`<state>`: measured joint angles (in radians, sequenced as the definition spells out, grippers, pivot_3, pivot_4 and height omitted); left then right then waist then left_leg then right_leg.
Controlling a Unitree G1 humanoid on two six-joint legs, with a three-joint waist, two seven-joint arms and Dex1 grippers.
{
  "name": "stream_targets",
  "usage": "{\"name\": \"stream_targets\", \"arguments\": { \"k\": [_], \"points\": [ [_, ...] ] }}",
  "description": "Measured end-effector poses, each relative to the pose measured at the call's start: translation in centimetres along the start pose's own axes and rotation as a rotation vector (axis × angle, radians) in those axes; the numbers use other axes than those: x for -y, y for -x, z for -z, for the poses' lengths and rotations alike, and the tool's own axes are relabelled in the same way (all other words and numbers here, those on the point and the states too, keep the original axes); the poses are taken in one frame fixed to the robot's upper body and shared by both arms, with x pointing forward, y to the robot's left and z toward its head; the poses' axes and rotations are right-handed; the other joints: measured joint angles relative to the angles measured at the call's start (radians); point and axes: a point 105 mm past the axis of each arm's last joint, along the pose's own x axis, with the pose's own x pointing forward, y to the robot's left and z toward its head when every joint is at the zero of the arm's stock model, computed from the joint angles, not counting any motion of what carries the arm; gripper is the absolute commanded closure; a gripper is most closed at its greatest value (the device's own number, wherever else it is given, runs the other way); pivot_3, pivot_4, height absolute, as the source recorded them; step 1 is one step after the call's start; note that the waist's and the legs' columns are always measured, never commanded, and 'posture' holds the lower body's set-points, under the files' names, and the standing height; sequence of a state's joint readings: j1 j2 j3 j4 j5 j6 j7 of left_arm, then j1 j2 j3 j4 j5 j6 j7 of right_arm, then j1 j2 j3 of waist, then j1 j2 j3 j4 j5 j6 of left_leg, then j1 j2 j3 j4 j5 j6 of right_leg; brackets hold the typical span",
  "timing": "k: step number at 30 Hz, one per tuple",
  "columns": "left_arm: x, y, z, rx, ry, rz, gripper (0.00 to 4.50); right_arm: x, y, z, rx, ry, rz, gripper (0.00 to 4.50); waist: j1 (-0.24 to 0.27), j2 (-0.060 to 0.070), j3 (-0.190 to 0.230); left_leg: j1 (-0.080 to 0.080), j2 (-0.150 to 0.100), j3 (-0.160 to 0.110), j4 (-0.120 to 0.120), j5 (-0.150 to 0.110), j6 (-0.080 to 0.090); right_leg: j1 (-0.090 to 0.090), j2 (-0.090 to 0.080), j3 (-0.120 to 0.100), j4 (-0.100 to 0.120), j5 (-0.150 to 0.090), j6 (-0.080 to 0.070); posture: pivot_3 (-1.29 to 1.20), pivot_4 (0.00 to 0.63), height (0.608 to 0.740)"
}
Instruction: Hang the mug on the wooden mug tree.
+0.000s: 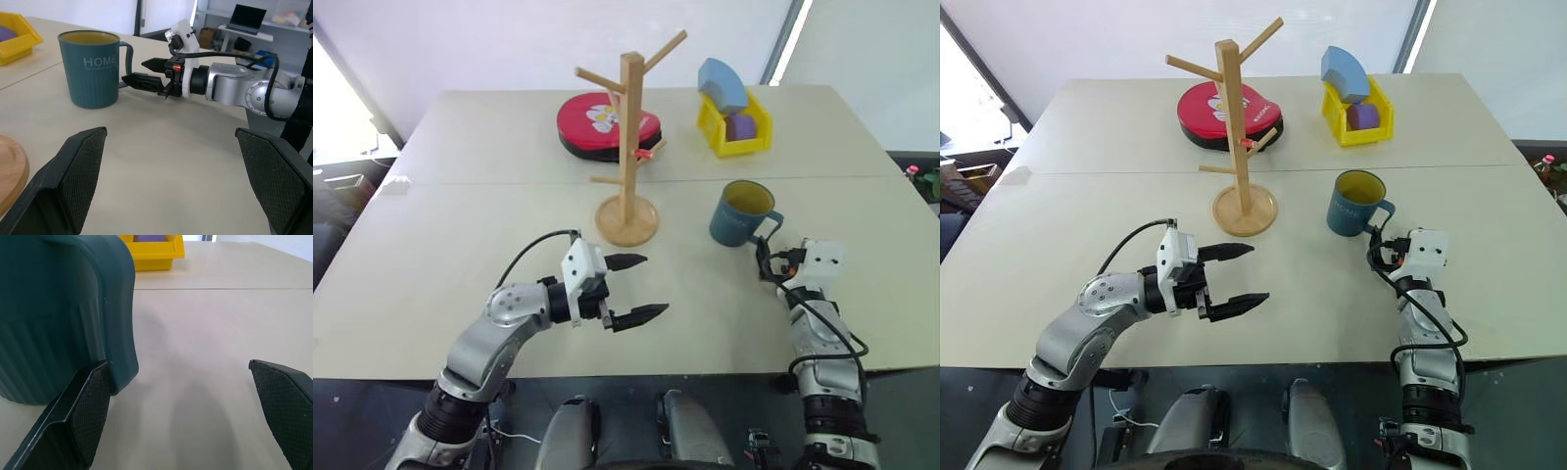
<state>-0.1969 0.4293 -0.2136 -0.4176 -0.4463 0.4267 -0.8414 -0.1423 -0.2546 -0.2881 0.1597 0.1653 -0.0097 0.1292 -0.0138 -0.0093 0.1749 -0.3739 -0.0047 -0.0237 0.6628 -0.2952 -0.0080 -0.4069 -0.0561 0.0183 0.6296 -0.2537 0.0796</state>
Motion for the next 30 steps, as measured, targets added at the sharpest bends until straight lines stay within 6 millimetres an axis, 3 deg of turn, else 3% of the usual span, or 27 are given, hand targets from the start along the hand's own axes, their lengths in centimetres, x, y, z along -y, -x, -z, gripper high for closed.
{"name": "stream_targets", "arguments": {
  "k": [2,4,11,19,21,23,25,27,30],
  "points": [
    [0.0,0.1,0.1,-0.002,0.001,-0.001,0.00,-0.2,-0.2,0.1,0.000,-0.001,-0.011,0.03,0.000,0.000,0.000,0.000,0.000,0.000,0.000,0.000,0.000,0.000,0.000,0.000,0.000,0.000,0.000,0.00,0.150,0.735],
    [0.1,0.1,0.1,-0.002,0.001,-0.001,0.00,-0.5,-0.5,0.0,0.006,-0.003,-0.028,0.83,0.000,0.000,0.000,0.000,0.000,0.000,0.000,0.000,0.000,0.000,0.000,0.000,0.000,0.000,0.000,0.00,0.150,0.735],
    [0.3,0.3,0.4,-0.011,0.010,-0.006,0.00,-1.5,-1.0,-0.4,0.033,-0.010,-0.089,4.46,0.000,0.000,0.000,0.000,0.000,0.000,0.000,0.000,0.000,0.000,0.000,0.000,0.000,0.000,0.000,0.00,0.150,0.735],
    [0.1,0.5,0.5,-0.007,0.003,-0.025,0.00,-3.6,-0.6,-0.4,0.038,0.025,-0.201,4.46,0.000,0.000,0.000,0.000,0.000,0.000,0.000,0.000,0.000,0.000,-0.001,0.000,0.000,0.000,0.000,0.00,0.150,0.735],
    [-0.4,0.9,0.7,-0.011,0.002,-0.053,0.00,-4.7,-0.1,-1.0,0.050,0.147,-0.293,4.46,0.000,0.001,0.001,0.000,0.000,0.000,0.000,0.000,0.000,0.000,-0.001,0.000,0.000,0.000,0.000,0.00,0.150,0.735],
    [-2.1,2.6,1.9,-0.042,0.010,-0.146,0.00,-7.3,1.3,-3.7,0.130,0.432,-0.515,4.46,-0.006,0.004,0.002,0.000,0.000,0.002,0.000,0.000,0.000,-0.002,0.000,0.000,0.001,0.000,0.000,0.00,0.150,0.735],
    [-3.6,4.2,3.0,-0.081,0.021,-0.225,0.00,-9.6,2.6,-6.8,0.248,0.597,-0.655,4.46,-0.006,0.002,0.001,0.000,0.002,0.001,0.000,0.000,0.000,-0.002,0.002,0.000,0.001,0.000,0.001,0.00,0.150,0.735],
    [-4.1,5.0,3.4,-0.097,0.013,-0.251,0.00,-11.6,3.4,-9.2,0.331,0.645,-0.728,4.46,-0.001,0.001,0.001,0.000,0.003,-0.002,0.000,0.000,0.000,-0.001,0.006,-0.001,0.001,0.000,0.000,0.00,0.150,0.735],
    [-4.6,5.6,3.1,-0.092,-0.009,-0.264,0.00,-13.0,3.4,-11.9,0.376,0.668,-0.756,4.46,0.007,0.000,0.002,0.000,0.003,-0.002,0.002,0.000,0.000,0.000,0.005,-0.001,0.001,0.000,0.000,0.00,0.150,0.735]
  ]
}}
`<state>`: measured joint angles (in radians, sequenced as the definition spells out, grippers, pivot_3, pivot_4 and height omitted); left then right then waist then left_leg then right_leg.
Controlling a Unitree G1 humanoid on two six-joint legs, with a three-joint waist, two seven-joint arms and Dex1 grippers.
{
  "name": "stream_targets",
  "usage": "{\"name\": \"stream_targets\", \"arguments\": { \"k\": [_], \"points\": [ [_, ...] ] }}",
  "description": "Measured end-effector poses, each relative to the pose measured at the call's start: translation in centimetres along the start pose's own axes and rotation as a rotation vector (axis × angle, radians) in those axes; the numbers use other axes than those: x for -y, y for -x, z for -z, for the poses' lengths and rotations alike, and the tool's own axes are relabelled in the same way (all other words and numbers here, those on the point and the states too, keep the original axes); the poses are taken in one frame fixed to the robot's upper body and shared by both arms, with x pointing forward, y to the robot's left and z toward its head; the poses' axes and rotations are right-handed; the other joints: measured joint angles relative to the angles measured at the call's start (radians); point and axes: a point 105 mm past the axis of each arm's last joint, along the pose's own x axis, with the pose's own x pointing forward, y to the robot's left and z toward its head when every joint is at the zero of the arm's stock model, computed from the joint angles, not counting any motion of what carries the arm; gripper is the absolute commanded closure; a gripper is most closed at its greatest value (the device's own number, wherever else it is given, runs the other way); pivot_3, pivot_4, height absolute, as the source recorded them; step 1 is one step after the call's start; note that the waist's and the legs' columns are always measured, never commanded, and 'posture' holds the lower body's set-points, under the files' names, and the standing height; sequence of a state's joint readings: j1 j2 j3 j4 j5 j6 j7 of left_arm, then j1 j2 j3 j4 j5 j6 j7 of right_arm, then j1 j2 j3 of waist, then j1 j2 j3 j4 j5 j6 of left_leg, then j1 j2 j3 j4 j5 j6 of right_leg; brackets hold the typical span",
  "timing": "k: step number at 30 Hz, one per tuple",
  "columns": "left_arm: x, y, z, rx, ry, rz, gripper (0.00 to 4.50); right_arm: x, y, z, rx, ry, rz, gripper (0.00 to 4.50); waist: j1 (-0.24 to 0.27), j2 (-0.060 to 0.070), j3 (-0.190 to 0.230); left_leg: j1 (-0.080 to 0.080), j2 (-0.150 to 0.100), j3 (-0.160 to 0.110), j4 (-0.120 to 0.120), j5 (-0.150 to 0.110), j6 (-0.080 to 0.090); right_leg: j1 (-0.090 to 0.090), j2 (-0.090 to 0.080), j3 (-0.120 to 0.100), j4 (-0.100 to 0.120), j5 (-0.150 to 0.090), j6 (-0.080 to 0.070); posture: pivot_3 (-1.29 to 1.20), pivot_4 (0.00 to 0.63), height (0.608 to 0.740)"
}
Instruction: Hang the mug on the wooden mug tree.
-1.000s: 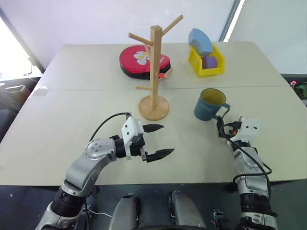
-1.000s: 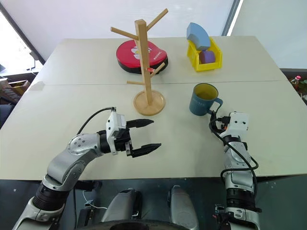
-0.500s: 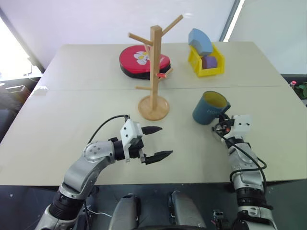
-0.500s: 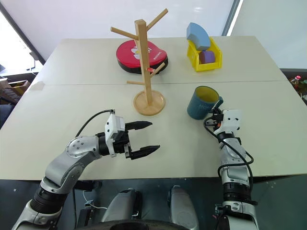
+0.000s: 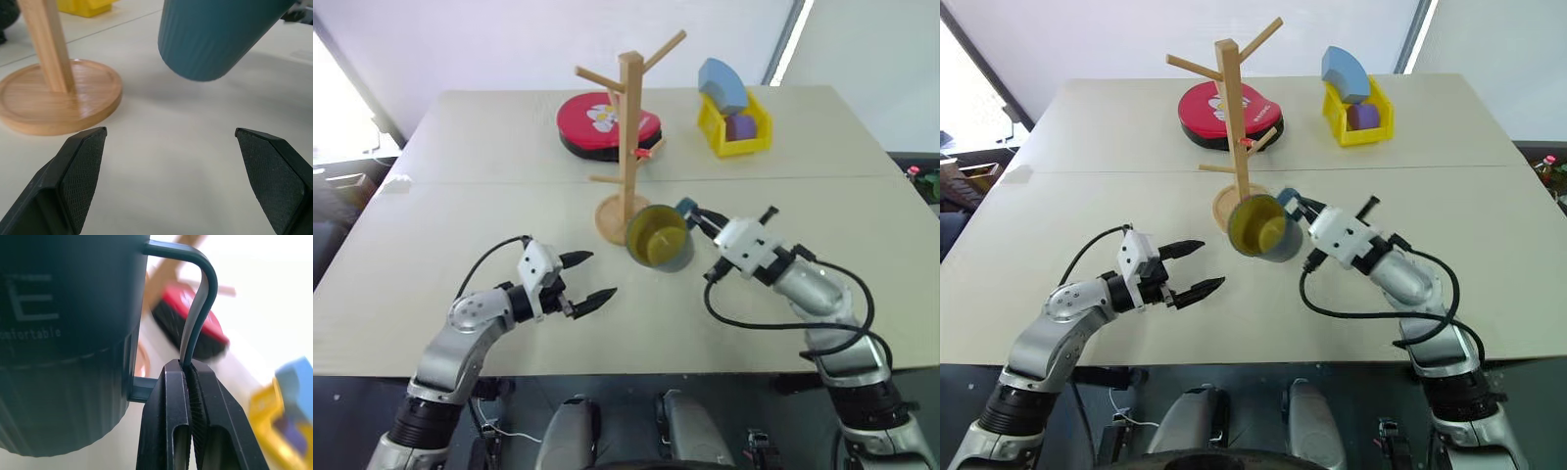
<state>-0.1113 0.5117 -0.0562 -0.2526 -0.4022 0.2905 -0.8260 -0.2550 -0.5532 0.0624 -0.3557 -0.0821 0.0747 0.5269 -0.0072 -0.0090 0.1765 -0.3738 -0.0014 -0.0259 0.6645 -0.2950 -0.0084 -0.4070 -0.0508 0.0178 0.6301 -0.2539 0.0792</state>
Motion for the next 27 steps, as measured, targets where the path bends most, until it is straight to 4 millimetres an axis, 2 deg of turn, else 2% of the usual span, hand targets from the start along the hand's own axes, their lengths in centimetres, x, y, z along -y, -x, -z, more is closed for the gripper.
{"name": "stream_targets", "arguments": {
  "k": [3,7,15,20,27],
  "points": [
    [-0.6,0.3,-0.4,0.009,-0.008,-0.018,0.00,1.3,-0.7,-1.4,0.005,0.024,-0.005,4.46,-0.001,0.000,0.000,0.000,-0.001,0.000,0.000,0.000,0.000,0.000,-0.004,0.000,-0.001,0.000,0.000,0.00,0.150,0.735],
    [-1.1,0.6,-1.2,0.042,-0.010,-0.021,0.00,2.5,-1.6,-2.2,-0.015,0.045,-0.018,4.46,-0.003,0.000,0.000,-0.001,-0.002,0.001,0.000,0.000,0.000,0.000,-0.008,-0.001,-0.001,0.000,0.000,0.00,0.150,0.735],
    [-2.2,1.1,-2.9,0.102,0.002,-0.045,0.00,2.8,-3.3,-3.7,-0.010,0.080,-0.035,4.46,-0.004,0.000,0.000,-0.001,-0.003,0.001,-0.002,0.000,0.000,-0.001,-0.009,-0.002,-0.001,0.000,0.001,0.00,0.150,0.735],
    [-2.4,1.3,-3.6,0.123,0.023,-0.038,0.00,2.7,-4.2,-3.7,-0.030,0.101,-0.033,4.46,-0.005,0.000,0.000,-0.001,-0.003,0.001,-0.002,0.000,0.000,-0.001,-0.009,-0.002,-0.001,0.000,0.001,0.00,0.150,0.735],
    [-2.1,1.9,-7.5,0.233,0.040,0.022,0.00,2.8,-6.0,-4.9,-0.036,0.127,-0.023,4.46,-0.006,0.000,0.000,-0.002,-0.003,0.001,-0.002,0.000,0.000,-0.002,-0.010,-0.002,0.000,0.002,0.003,0.00,0.150,0.735]
  ]
}}
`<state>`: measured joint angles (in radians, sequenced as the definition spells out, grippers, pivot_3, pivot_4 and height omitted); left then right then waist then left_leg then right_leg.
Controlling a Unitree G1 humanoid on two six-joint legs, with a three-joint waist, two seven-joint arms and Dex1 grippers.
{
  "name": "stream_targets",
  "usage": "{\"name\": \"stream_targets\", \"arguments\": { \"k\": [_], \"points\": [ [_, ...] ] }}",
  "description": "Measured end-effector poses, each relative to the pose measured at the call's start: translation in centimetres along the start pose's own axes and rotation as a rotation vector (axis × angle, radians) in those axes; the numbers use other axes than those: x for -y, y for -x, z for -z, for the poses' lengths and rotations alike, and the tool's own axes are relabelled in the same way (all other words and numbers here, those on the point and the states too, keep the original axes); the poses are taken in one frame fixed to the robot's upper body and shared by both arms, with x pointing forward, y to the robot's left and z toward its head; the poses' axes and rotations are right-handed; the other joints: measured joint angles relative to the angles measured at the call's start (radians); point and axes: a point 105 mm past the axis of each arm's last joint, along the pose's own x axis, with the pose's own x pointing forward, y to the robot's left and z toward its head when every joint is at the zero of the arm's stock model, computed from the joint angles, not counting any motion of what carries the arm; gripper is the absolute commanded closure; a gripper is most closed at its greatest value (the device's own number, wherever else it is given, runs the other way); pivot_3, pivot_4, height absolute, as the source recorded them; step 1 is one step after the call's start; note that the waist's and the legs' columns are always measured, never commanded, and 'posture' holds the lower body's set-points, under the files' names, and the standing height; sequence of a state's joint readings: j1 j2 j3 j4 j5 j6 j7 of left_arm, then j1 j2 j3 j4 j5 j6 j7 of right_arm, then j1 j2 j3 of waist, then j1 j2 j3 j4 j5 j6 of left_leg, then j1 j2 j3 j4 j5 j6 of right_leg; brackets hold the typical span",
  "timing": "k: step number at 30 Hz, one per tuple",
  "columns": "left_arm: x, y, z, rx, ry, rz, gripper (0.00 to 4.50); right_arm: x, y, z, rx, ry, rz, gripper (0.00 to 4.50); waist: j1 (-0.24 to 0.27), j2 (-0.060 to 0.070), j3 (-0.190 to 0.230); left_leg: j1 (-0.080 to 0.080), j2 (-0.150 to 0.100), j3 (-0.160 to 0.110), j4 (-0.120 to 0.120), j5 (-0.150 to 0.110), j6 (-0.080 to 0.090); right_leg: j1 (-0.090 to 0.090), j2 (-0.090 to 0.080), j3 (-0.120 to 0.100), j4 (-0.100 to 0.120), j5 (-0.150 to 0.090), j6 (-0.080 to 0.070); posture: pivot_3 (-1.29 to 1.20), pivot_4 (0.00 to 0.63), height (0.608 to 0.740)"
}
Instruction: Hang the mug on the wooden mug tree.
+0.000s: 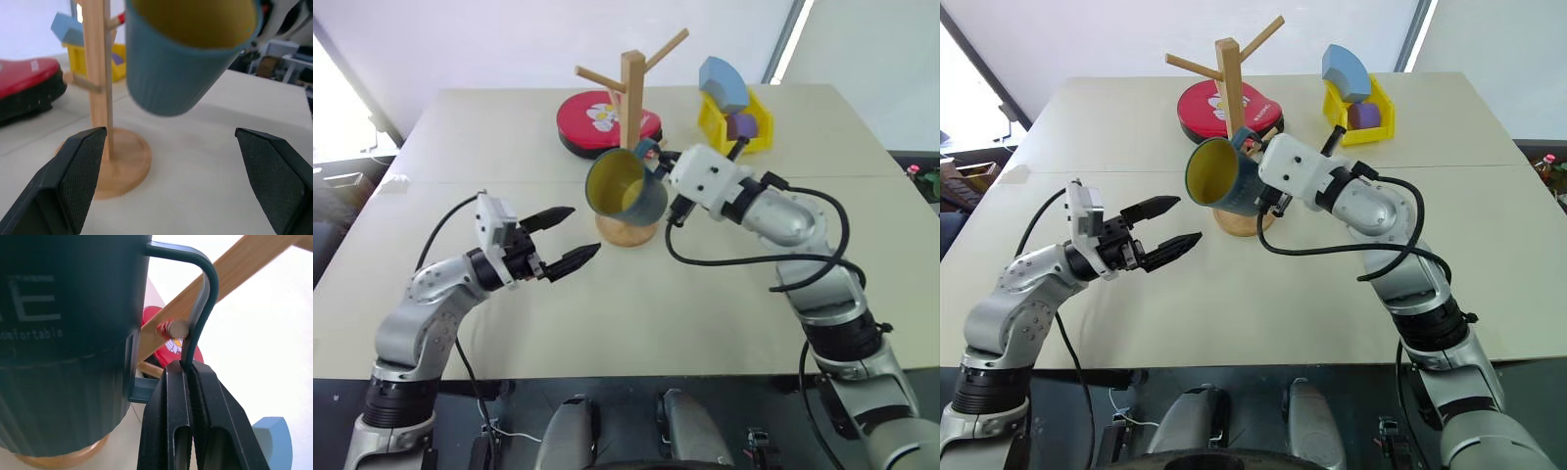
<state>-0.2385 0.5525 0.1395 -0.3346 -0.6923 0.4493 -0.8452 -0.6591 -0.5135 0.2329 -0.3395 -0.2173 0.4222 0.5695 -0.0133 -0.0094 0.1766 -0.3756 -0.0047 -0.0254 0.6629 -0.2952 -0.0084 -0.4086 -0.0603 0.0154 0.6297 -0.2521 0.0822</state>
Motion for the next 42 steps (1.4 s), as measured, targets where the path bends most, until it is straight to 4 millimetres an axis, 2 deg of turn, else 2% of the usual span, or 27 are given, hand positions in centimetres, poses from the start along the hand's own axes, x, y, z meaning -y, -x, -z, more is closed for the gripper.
{"name": "stream_targets", "arguments": {
  "k": [4,11,12,14,17,21,25,27,28,31,33,35,38,40,42],
  "points": [
    [-0.1,-0.1,-2.2,0.044,-0.019,0.015,0.00,-0.2,-0.6,0.1,-0.030,0.016,-0.014,4.46,0.000,0.000,0.000,0.000,0.000,0.000,0.000,0.000,0.000,0.000,0.000,0.000,0.000,0.000,0.000,0.00,0.150,0.735],
    [-0.2,-0.1,-2.5,0.043,-0.009,0.011,0.00,-0.8,-1.1,1.0,-0.079,0.012,-0.030,4.46,0.000,0.000,0.000,0.000,-0.001,0.000,0.000,0.000,0.000,0.000,0.000,0.000,0.000,0.000,0.000,0.00,0.150,0.735],
    [-0.2,-0.2,-2.6,0.044,-0.011,0.010,0.00,-0.9,-1.1,1.0,-0.078,0.011,-0.030,3.87,-0.001,0.000,0.000,0.000,-0.001,0.000,0.000,0.000,0.000,0.000,0.000,0.000,0.000,0.000,0.000,0.00,0.150,0.735],
    [-0.3,-0.3,-2.8,0.049,-0.018,0.007,0.00,-0.9,-1.1,1.0,-0.078,0.011,-0.030,3.18,-0.001,0.000,0.000,0.000,-0.001,0.000,0.000,0.000,0.000,0.000,0.000,0.000,0.000,0.000,0.001,0.00,0.150,0.735],
    [-0.3,-0.3,-2.9,0.051,-0.021,0.006,0.00,-0.6,-1.1,1.0,-0.080,0.025,-0.010,1.63,-0.001,0.000,0.000,0.000,-0.001,0.000,0.000,0.000,0.000,0.000,0.000,0.000,0.000,0.000,0.001,0.00,0.150,0.735],
    [-0.2,-0.4,-2.9,0.055,-0.019,0.007,0.00,0.2,-0.9,0.9,-0.072,0.050,0.018,1.63,-0.001,0.000,0.000,0.000,-0.001,0.000,0.000,0.000,0.000,0.000,0.001,0.000,0.000,0.000,0.001,0.00,0.150,0.735],
    [-0.6,-0.4,-2.8,0.053,-0.027,-0.018,0.00,2.3,0.5,1.6,-0.077,0.021,0.079,1.63,0.004,0.000,0.000,0.000,-0.001,0.000,0.000,0.000,0.000,0.001,0.000,0.000,-0.001,0.000,0.001,0.00,0.150,0.735],
    [-1.5,-0.3,-2.2,0.049,-0.028,-0.083,0.00,2.8,2.5,2.9,-0.074,-0.064,0.098,1.63,0.002,-0.001,-0.001,0.001,-0.001,0.000,-0.001,0.000,0.000,0.002,0.000,0.000,-0.002,0.000,0.001,0.00,0.150,0.735],
    [-3.1,0.6,-1.1,0.029,-0.026,-0.189,0.00,1.9,4.4,4.7,-0.080,-0.180,0.090,1.63,0.005,-0.003,-0.002,0.002,-0.001,-0.002,-0.002,-0.001,0.001,0.004,0.000,-0.002,-0.001,0.000,0.001,0.00,0.150,0.735],
    [-6.1,3.4,3.0,-0.059,0.043,-0.413,0.00,-0.5,7.8,9.4,-0.167,-0.450,0.123,1.63,0.003,-0.003,-0.002,0.001,-0.001,-0.001,-0.002,-0.001,0.001,0.002,0.000,-0.001,-0.001,0.000,0.001,0.00,0.150,0.735],
    [-6.7,4.1,4.5,-0.084,0.056,-0.474,0.00,-1.7,8.7,11.0,-0.189,-0.559,0.150,1.63,-0.003,-0.003,0.000,0.001,-0.001,0.001,-0.002,0.000,0.001,0.000,0.000,0.001,-0.001,0.001,0.001,0.00,0.150,0.735],
    [-7.1,4.3,5.1,-0.092,0.032,-0.517,0.00,-1.9,9.0,11.7,-0.160,-0.641,0.226,1.63,-0.003,-0.003,0.000,0.002,0.000,0.001,-0.001,0.000,0.001,0.001,0.000,0.001,0.000,0.001,0.001,0.00,0.150,0.735],
    [-7.4,5.6,6.8,-0.134,0.024,-0.586,0.00,-3.0,10.6,14.5,-0.206,-0.752,0.349,1.63,0.000,-0.003,-0.001,0.003,0.000,0.000,-0.001,0.000,0.001,0.002,0.000,0.001,0.000,0.000,0.001,0.00,0.150,0.735],
    [-7.2,6.3,8.1,-0.172,0.043,-0.611,0.00,-4.0,11.6,16.1,-0.258,-0.787,0.374,1.63,0.000,-0.002,-0.001,0.002,0.000,0.001,-0.001,0.000,0.000,0.001,0.000,0.001,0.000,0.001,0.001,0.00,0.150,0.735],
    [-7.1,6.4,8.6,-0.180,0.055,-0.617,0.00,-4.3,11.8,16.6,-0.261,-0.784,0.386,1.63,0.001,-0.002,-0.001,0.002,0.000,0.001,-0.001,0.000,0.000,0.001,0.000,0.001,0.000,0.001,0.001,0.00,0.150,0.735]
  ]
}}
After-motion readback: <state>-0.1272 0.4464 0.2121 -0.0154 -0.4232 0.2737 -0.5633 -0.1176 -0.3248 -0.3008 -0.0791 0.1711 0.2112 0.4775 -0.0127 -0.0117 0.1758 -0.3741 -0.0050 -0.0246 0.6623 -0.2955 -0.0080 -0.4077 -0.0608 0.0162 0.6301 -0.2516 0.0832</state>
